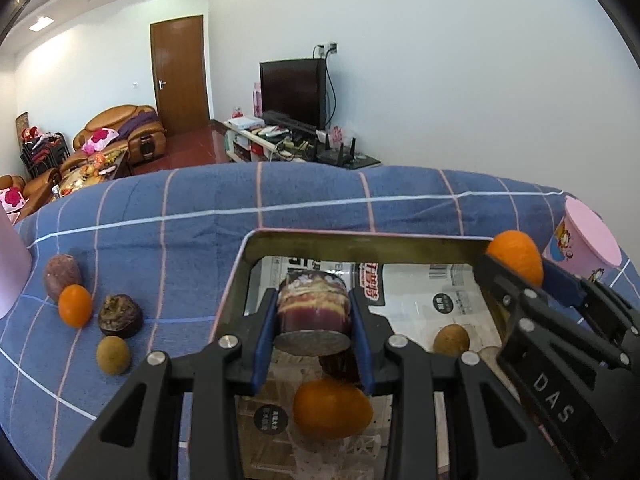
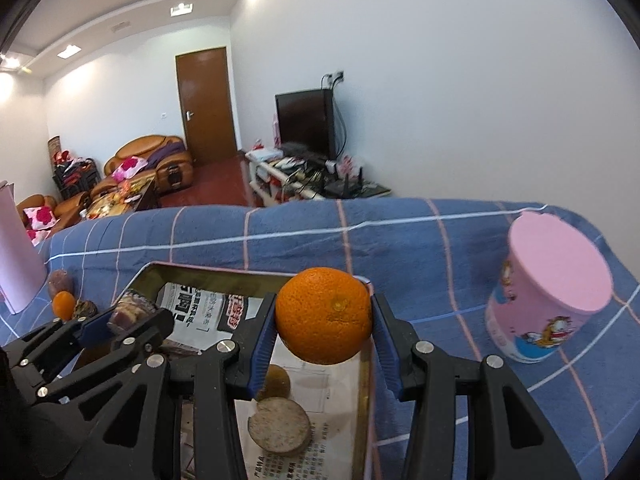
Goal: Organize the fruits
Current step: 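Carry the layered cake in the left tool while the right tool carries the orange over the tin, then open the left tool to drop the cake while the right tool releases the orange into the tin, then withdraw both open tools from the tin back toward the remaining fruits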
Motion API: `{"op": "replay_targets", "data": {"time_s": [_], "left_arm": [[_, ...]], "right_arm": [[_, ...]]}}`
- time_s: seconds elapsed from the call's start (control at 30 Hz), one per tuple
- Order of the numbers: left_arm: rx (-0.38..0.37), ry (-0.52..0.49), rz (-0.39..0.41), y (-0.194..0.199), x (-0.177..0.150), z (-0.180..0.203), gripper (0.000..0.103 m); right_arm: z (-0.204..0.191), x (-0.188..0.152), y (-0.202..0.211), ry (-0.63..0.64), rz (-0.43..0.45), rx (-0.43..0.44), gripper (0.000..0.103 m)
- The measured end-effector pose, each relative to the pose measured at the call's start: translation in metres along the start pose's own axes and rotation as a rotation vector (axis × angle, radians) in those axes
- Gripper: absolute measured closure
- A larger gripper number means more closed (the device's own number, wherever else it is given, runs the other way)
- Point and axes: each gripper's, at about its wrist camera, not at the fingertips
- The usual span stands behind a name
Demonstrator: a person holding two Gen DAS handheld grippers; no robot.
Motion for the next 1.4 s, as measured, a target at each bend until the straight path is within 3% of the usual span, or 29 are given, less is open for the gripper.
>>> {"op": "replay_targets", "data": {"time_s": [0.43,0.57,0.67,0.73,0.9,1.07,1.2,1.27,1.4], "left_arm": [[-0.009,0.019,-0.031,-0.004,0.001,0.004,0.067],[-0.009,0.027,-0.034,-0.006,0.004,0.001,0.066],[-0.009,0.019,-0.018,-0.002,0.005,0.001,0.055],[0.005,-0.002,0.017,0.005,0.005,0.005,0.031],[0.032,-0.054,0.119,0.023,0.002,0.014,0.000],[0.050,-0.049,0.184,0.037,-0.002,0.011,0.000],[0.074,-0.038,0.202,0.042,-0.005,0.006,0.000],[0.077,-0.034,0.209,0.044,-0.006,0.003,0.000],[0.106,-0.020,0.230,0.050,-0.012,-0.003,0.000]], "right_arm": [[-0.001,-0.002,-0.018,-0.035,-0.091,0.122,0.054],[0.000,-0.003,-0.015,-0.047,-0.071,0.143,0.051],[0.004,-0.003,-0.008,-0.077,-0.036,0.164,0.046],[0.010,-0.002,0.002,-0.112,0.010,0.174,0.042],[0.016,-0.001,0.023,-0.132,0.129,0.102,0.040],[0.023,0.002,0.038,-0.149,0.214,0.034,0.035],[0.018,-0.003,0.056,-0.126,0.346,-0.067,0.033],[0.020,-0.006,0.060,-0.128,0.381,-0.073,0.021],[0.017,-0.006,0.064,-0.115,0.404,-0.044,0.021]]}}
Point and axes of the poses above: each gripper's, at about its wrist camera, not at the fingertips, and y roughly against the way its jaws point, z to its right, x to its top, and after that the axes turned 6 degrees about -y, right-handed
